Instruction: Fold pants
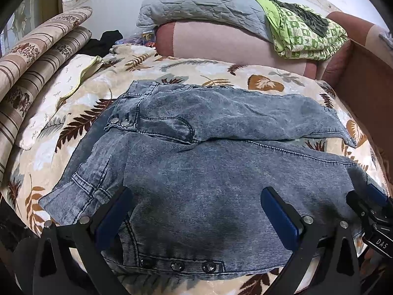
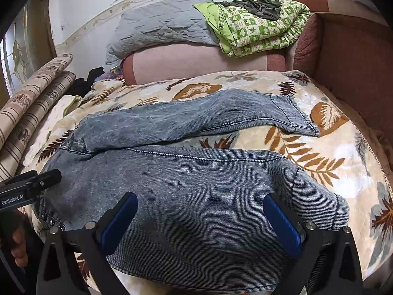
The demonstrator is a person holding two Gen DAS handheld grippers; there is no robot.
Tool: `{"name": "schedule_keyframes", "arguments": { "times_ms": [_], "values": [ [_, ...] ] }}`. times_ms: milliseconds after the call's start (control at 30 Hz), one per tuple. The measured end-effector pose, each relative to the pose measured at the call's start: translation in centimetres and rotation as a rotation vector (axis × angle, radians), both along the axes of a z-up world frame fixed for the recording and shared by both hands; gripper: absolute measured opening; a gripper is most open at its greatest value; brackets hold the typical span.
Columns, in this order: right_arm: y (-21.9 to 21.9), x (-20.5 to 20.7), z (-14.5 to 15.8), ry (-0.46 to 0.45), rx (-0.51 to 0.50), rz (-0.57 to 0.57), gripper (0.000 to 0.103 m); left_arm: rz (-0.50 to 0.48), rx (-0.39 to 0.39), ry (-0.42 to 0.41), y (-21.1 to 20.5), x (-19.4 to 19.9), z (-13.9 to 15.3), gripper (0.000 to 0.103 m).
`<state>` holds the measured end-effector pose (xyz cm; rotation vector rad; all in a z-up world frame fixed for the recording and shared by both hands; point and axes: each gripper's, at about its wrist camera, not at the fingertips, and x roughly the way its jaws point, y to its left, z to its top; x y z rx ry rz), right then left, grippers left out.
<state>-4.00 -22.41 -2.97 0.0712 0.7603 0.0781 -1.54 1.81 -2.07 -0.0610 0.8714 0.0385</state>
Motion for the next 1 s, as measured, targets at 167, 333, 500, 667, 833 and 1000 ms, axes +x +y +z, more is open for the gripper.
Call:
{"name": "schedule_keyframes", "arguments": {
  "times_ms": [167, 333, 500, 667, 833, 1000],
  "values": [
    [0.0, 0.1, 0.0, 0.001, 0.007, -0.002, 0.103, 0.003, 0.000, -0.002, 0.2, -0.2, 0.0, 0.103],
    [0.2, 0.1, -0.2, 0.004, -0.007, 0.001, 0.103, 0.004, -0.009, -0.001, 0.5, -0.2, -0.1, 0.103],
    [0.2, 0.1, -0.3, 0.007, -0.015, -0.002, 0.103, 0.008, -0.016, 0.002, 0.7, -0.2, -0.2, 0.103],
    [0.2, 0.2, -0.5, 0.009, -0.019, -0.003, 0.103, 0.013, -0.024, 0.010, 1.2, -0.2, -0.2, 0.103],
    [-2.9, -0.3, -1.0, 0.176, 0.336, -0.017, 0.103, 0.207, -0.082, 0.065, 7.2, -1.0, -0.8, 0.103],
    [-7.5, -4.1, -3.3, 0.318, 0.595, -0.166, 0.103, 0.485, -0.156, 0.228, 13.5, -1.4, -4.0, 0.103]
  ]
}}
